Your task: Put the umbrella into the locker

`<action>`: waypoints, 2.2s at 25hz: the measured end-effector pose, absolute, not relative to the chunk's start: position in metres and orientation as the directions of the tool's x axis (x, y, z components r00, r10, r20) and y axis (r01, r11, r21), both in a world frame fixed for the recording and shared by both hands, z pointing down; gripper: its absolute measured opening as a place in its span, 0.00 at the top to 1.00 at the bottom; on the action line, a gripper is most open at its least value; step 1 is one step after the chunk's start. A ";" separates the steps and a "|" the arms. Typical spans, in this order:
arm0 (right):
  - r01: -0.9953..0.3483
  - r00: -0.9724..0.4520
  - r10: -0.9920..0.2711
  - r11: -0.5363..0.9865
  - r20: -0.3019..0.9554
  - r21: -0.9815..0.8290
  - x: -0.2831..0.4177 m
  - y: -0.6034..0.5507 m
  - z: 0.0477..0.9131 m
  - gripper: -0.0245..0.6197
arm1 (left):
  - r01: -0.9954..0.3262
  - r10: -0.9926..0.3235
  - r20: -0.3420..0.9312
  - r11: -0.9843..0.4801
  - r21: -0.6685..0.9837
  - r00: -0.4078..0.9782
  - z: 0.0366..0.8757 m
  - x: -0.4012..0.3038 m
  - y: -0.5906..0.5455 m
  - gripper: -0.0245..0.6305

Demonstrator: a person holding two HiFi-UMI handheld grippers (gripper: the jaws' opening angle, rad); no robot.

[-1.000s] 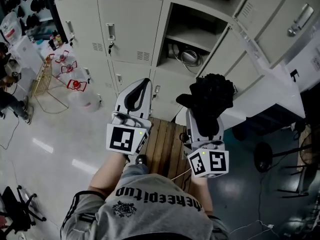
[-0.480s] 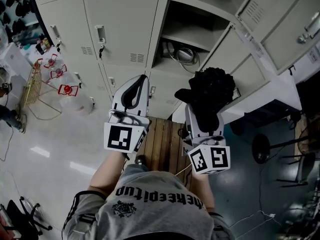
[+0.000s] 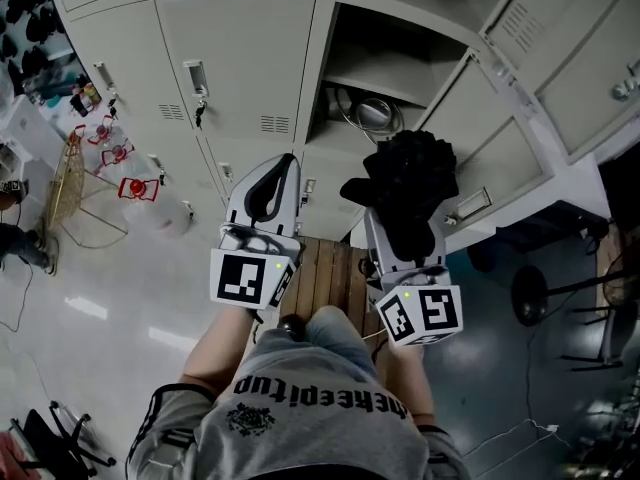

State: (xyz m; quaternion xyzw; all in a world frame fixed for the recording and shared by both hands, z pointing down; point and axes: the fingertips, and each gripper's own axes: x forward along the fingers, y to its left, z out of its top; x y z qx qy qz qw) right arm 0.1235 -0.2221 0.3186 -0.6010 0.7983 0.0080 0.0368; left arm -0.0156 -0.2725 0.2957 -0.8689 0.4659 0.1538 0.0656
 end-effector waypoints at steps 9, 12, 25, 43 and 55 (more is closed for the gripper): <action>-0.976 -0.208 -0.978 0.209 -0.017 -0.068 0.137 -0.271 0.328 0.55 | -0.838 -0.804 -0.303 -0.544 0.030 0.511 0.304 -0.019 -0.310 0.96; -0.979 -0.189 -0.982 0.187 0.012 -0.081 0.143 -0.295 0.331 0.55 | -0.845 -0.809 -0.305 -0.535 0.027 0.502 0.304 -0.020 -0.327 0.96; -0.982 -0.174 -0.978 0.164 0.111 -0.098 0.161 -0.403 0.329 0.55 | -0.855 -0.804 -0.335 -0.518 -0.013 0.492 0.282 -0.009 -0.394 0.96; -0.987 -0.159 -0.950 0.147 0.267 -0.063 0.172 -0.473 0.336 0.55 | -0.862 -0.814 -0.326 -0.508 -0.005 0.481 0.287 0.000 -0.418 0.96; -0.990 -0.139 -0.947 0.137 0.290 -0.026 0.178 -0.499 0.327 0.54 | -0.860 -0.814 -0.318 -0.510 -0.010 0.486 0.290 0.001 -0.410 0.96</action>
